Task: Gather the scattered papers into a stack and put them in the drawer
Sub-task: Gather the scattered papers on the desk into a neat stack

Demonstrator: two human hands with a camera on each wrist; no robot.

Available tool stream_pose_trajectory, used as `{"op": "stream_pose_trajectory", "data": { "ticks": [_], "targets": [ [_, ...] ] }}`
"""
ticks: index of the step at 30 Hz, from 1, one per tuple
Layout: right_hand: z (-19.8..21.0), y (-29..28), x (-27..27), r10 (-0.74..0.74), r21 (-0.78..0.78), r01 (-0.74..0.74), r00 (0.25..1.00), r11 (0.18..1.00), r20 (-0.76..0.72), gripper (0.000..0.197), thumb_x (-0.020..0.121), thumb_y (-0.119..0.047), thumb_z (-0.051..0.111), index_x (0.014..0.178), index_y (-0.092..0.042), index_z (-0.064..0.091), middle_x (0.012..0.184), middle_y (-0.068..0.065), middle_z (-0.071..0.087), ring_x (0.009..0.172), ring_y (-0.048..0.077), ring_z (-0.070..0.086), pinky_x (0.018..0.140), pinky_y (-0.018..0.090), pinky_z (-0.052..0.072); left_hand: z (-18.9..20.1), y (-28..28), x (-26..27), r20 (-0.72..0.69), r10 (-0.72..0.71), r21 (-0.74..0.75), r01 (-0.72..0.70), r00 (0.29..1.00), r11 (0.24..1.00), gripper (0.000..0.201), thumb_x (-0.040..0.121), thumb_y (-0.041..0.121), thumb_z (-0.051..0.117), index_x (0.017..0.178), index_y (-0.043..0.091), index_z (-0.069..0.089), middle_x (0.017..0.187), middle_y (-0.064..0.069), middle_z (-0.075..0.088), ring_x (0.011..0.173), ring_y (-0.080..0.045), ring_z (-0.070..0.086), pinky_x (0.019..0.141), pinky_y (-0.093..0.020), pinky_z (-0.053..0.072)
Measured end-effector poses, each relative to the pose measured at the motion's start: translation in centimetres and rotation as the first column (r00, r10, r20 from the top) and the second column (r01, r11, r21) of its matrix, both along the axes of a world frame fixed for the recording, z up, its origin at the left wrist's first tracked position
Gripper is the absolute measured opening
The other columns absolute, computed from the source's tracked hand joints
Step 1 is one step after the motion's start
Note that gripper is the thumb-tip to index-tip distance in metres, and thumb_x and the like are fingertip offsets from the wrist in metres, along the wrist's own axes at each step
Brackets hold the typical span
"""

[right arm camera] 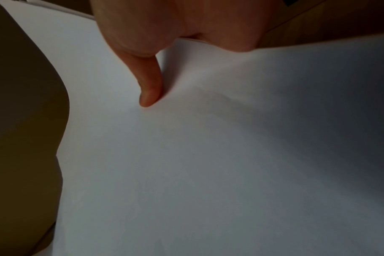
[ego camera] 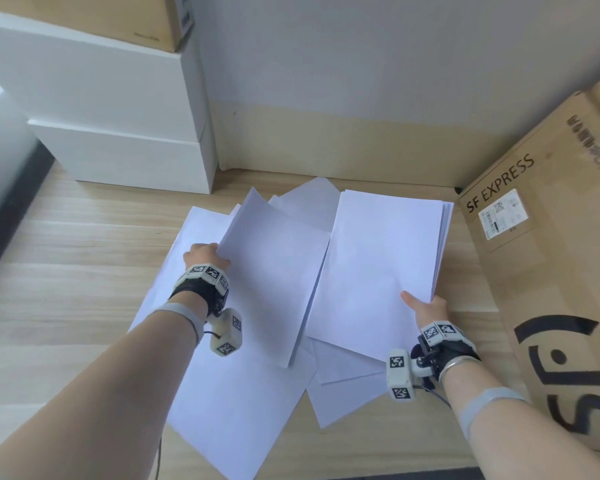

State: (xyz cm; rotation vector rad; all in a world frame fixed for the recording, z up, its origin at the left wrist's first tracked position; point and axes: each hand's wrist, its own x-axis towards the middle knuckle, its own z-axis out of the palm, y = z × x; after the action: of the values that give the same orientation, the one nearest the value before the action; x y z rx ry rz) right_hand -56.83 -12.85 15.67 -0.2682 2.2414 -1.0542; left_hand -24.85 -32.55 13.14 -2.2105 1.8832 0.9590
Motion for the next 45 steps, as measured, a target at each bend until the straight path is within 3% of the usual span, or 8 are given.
{"op": "stream_pose_trajectory", "data": {
  "ticks": [7, 12, 21, 28, 33, 36, 39, 45],
  "targets": [
    [-0.1, 0.6, -0.4, -0.036, 0.005, 0.036, 0.999, 0.999, 0.007, 0.036, 0.084, -0.004, 0.065, 0.113, 0.015, 0.057, 0.121, 0.028, 0.059, 0.097, 0.028, 0.058, 0.082, 0.029, 0.039, -0.6, -0.2, -1.8, 0.042, -0.053, 0.017, 0.052, 0.998, 0.999, 0.041, 0.084, 0.025, 0.062, 0.123, 0.015, 0.057, 0.153, -0.005, 0.023, 0.135, -0.034, 0.024, 0.106, -0.038, 0.034],
    [0.2, 0.3, -0.1, -0.055, -0.030, 0.055, 0.998, 0.998, 0.025, 0.035, 0.085, -0.003, 0.063, 0.114, 0.016, 0.056, 0.122, 0.029, 0.058, 0.093, 0.022, 0.052, 0.081, 0.028, 0.038, -0.5, -1.2, -0.3, 0.042, 0.125, 0.093, -0.129, 0.991, 0.987, 0.027, 0.083, 0.022, 0.064, 0.110, 0.020, 0.062, 0.159, -0.002, 0.003, 0.144, -0.036, 0.006, 0.115, -0.048, 0.019],
    [-0.3, -0.4, 0.7, -0.030, -0.002, 0.030, 0.999, 1.000, 0.016, 0.038, 0.085, -0.007, 0.065, 0.114, 0.015, 0.056, 0.121, 0.027, 0.059, 0.109, 0.037, 0.059, 0.081, 0.029, 0.040, 0.1, -0.7, 2.0, 0.127, 0.271, 0.037, -0.278, 0.954, 0.960, 0.024, 0.077, 0.013, 0.064, 0.100, 0.018, 0.064, 0.129, -0.008, 0.035, 0.118, -0.036, 0.034, 0.103, -0.042, 0.034],
    [-0.3, -0.3, 0.8, -0.029, 0.002, 0.029, 1.000, 1.000, 0.001, 0.036, 0.085, -0.005, 0.064, 0.113, 0.015, 0.057, 0.120, 0.029, 0.060, 0.096, 0.029, 0.058, 0.080, 0.030, 0.040, 0.6, -1.5, 3.0, 0.115, 0.259, -0.018, -0.259, 0.959, 0.966, 0.036, 0.081, 0.008, 0.059, 0.111, 0.022, 0.046, 0.116, -0.018, 0.055, 0.116, -0.035, 0.042, 0.099, -0.043, 0.030],
    [-0.4, -0.3, 1.0, -0.030, 0.005, 0.030, 1.000, 1.000, 0.001, 0.037, 0.085, -0.005, 0.064, 0.114, 0.015, 0.056, 0.121, 0.029, 0.059, 0.112, 0.040, 0.058, 0.082, 0.029, 0.040, 0.6, -1.7, 4.1, -0.097, 0.267, -0.111, -0.277, 0.959, 0.954, 0.057, 0.079, -0.003, 0.050, 0.123, 0.028, 0.031, 0.077, -0.013, 0.059, 0.090, -0.036, 0.059, 0.081, -0.041, 0.041],
    [-0.5, -0.5, 1.0, -0.024, 0.009, 0.024, 1.000, 1.000, 0.001, 0.040, 0.084, -0.007, 0.066, 0.116, 0.015, 0.055, 0.121, 0.027, 0.059, 0.112, 0.039, 0.058, 0.084, 0.030, 0.041, 1.6, -1.9, 4.8, -0.209, 0.258, -0.031, -0.270, 0.943, 0.962, 0.062, 0.082, 0.003, 0.058, 0.137, 0.022, 0.035, 0.099, -0.020, 0.062, 0.094, -0.036, 0.059, 0.080, -0.040, 0.046],
    [-0.5, -0.6, 1.0, -0.012, 0.017, 0.012, 1.000, 1.000, -0.002, 0.041, 0.084, -0.007, 0.066, 0.117, 0.015, 0.055, 0.121, 0.028, 0.059, 0.104, 0.032, 0.059, 0.085, 0.032, 0.042, 2.4, -2.0, 4.9, -0.213, 0.195, 0.055, -0.187, 0.958, 0.981, 0.038, 0.086, 0.006, 0.056, 0.125, 0.006, 0.057, 0.112, -0.020, 0.064, 0.096, -0.033, 0.058, 0.083, -0.036, 0.043],
    [-0.5, -0.8, 1.1, 0.019, 0.030, -0.019, 1.000, 0.999, -0.020, 0.037, 0.084, -0.005, 0.065, 0.114, 0.015, 0.056, 0.120, 0.028, 0.060, 0.099, 0.029, 0.059, 0.082, 0.030, 0.040, 3.1, -1.6, 4.9, -0.295, 0.187, 0.037, -0.185, 0.937, 0.982, 0.041, 0.087, 0.009, 0.055, 0.128, 0.010, 0.054, 0.121, -0.019, 0.062, 0.107, -0.036, 0.059, 0.089, -0.039, 0.044]
  ]
}}
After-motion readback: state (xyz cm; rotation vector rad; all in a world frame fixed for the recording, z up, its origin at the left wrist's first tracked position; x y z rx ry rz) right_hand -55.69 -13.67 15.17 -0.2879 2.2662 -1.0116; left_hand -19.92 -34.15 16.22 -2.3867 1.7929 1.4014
